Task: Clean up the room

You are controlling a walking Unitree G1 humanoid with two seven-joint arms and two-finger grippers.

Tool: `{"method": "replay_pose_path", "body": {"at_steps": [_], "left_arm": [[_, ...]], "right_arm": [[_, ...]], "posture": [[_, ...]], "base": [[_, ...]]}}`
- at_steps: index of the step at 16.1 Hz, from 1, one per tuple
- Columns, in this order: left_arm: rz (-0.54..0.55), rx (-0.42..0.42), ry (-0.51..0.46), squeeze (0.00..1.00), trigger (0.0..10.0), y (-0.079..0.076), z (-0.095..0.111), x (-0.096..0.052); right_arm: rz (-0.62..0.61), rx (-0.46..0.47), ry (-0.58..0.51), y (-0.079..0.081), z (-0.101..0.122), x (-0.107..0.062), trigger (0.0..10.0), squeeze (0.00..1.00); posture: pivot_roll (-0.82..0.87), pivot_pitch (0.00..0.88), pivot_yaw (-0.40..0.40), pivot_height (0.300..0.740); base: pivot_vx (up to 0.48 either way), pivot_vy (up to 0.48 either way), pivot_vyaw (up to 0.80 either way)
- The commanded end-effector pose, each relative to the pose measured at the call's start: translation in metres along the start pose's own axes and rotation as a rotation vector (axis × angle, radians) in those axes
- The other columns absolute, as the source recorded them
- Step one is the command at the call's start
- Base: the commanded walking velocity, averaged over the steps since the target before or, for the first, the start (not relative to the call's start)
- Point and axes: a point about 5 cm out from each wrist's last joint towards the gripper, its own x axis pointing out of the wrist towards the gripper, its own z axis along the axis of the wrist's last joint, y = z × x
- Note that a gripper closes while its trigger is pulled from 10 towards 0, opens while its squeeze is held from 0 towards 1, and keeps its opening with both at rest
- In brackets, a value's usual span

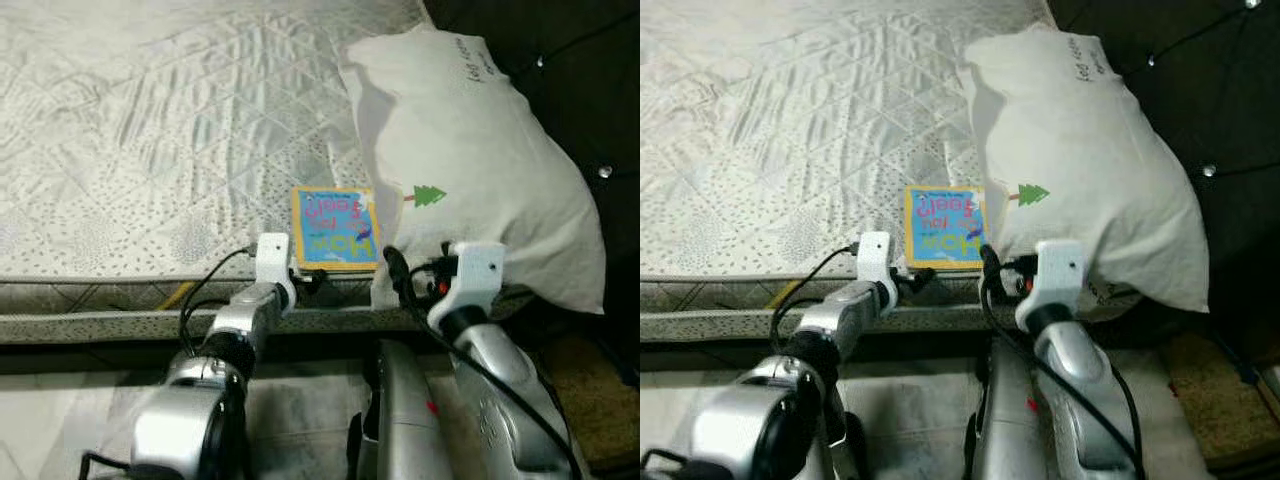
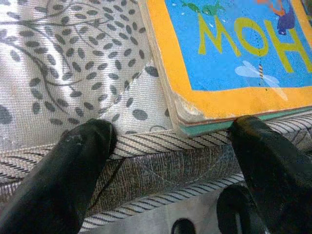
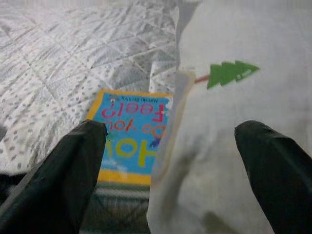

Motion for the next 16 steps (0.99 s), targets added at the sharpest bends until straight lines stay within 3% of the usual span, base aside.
{"method": "replay_pose_path", "body": {"at_steps": [1, 3, 6, 8, 10, 14, 16], "left_arm": [[0.018, -0.009, 0.099, 0.0, 10.0, 0.003, -0.023, -0.002], [0.04, 0.018, 0.042, 0.0, 10.0, 0.007, -0.011, -0.007], [0.063, 0.128, -0.083, 0.0, 10.0, 0.016, 0.008, -0.014], [0.074, 0.125, -0.083, 0.0, 10.0, 0.018, 0.008, -0.019], [0.108, 0.146, -0.145, 0.0, 10.0, 0.019, 0.016, -0.026], [0.217, 0.17, -0.396, 0.0, 10.0, 0.032, 0.038, -0.053], [0.287, 0.208, -0.507, 0.0, 10.0, 0.048, 0.042, -0.067]], "right_arm": [[-0.012, -0.001, 0.002, -0.002, -0.002, 0.001, 10.0, 0.0], [0.006, 0.004, -0.019, 0.003, -0.001, 0.011, 10.0, 0.0], [0.023, 0.005, -0.048, 0.008, 0.001, 0.024, 10.0, 0.0], [0.035, 0.003, -0.068, 0.01, 0.004, 0.031, 10.0, 0.0], [0.033, 0.002, -0.087, 0.008, 0.007, 0.037, 10.0, 0.0], [0.026, -0.017, -0.122, 0.007, 0.01, 0.053, 10.0, 0.0], [0.013, -0.038, -0.137, 0.006, 0.01, 0.059, 10.0, 0.0]], "posture": [[-0.1, 0.074, -0.072, 0.526], [-0.07, 0.049, -0.072, 0.526], [-0.04, 0.0, -0.073, 0.526], [-0.03, 0.0, -0.071, 0.526], [-0.02, 0.0, -0.07, 0.526], [0.01, 0.0, -0.074, 0.526], [0.03, 0.0, -0.074, 0.526]], "base": [[0.0, 0.0, 0.0], [0.0, 0.0, 0.0], [0.0, 0.0, 0.0], [0.0, 0.0, 0.0], [0.0, 0.0, 0.0], [0.0, 0.0, 0.0], [0.0, 0.0, 0.0]]}}
